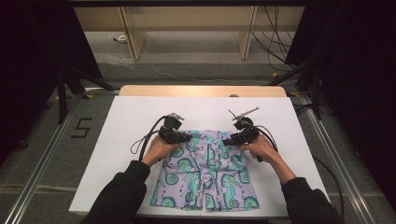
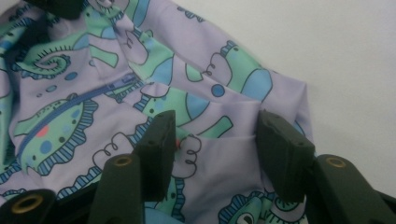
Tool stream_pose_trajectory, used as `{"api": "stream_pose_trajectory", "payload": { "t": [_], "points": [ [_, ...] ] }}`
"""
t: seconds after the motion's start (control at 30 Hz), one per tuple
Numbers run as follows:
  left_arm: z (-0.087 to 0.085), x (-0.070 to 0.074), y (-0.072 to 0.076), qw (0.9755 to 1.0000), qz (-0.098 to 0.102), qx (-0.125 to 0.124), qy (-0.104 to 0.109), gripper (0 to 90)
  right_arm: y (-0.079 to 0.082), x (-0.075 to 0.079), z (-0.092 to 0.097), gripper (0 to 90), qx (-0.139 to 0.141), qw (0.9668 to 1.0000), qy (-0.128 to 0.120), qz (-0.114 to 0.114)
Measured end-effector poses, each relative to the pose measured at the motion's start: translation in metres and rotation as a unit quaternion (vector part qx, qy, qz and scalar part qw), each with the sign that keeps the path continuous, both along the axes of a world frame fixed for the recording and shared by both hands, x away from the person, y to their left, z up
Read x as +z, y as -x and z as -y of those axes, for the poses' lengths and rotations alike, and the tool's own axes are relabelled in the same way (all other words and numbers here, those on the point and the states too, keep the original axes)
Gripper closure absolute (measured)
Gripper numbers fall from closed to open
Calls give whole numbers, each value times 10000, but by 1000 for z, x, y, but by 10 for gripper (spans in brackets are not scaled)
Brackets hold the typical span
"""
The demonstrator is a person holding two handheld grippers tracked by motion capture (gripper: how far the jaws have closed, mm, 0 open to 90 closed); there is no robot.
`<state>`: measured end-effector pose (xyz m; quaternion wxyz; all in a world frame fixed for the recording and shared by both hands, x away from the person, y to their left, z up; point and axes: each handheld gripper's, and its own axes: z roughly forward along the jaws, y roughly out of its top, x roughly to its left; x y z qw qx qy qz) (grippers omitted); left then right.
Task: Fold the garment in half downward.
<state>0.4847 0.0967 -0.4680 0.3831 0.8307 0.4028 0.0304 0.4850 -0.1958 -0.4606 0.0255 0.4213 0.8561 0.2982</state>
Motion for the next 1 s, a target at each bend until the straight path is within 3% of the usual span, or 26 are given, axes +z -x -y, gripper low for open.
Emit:
{"api": "stream_pose_trajectory", "payload": {
  "t": [0.07, 0.27, 0.47, 0.63, 0.83, 1.0],
  "points": [
    [-1, 1, 0, 10000, 11, -3, 39, 853, -1, -2, -2, 541, 48, 10000, 81, -25],
    [-4, 2, 1, 9999, -14, 2, 152, 853, 0, -2, -3, 850, 198, 9996, 200, 90],
    [-8, 7, 4, 9993, 40, 22, 358, 854, 7, 15, 1, 875, 335, 9985, -64, 433],
    [-15, 26, 15, 9974, 288, 22, 667, 854, 19, 38, 6, 876, 337, 9953, -332, 846],
    [-22, 55, 42, 9929, 702, -127, 957, 854, 45, 63, 10, 875, 408, 9895, -547, 1272],
    [-19, 66, 72, 9899, 984, -318, 966, 854, 77, 76, 10, 875, 535, 9840, -645, 1575]
  ]
}}
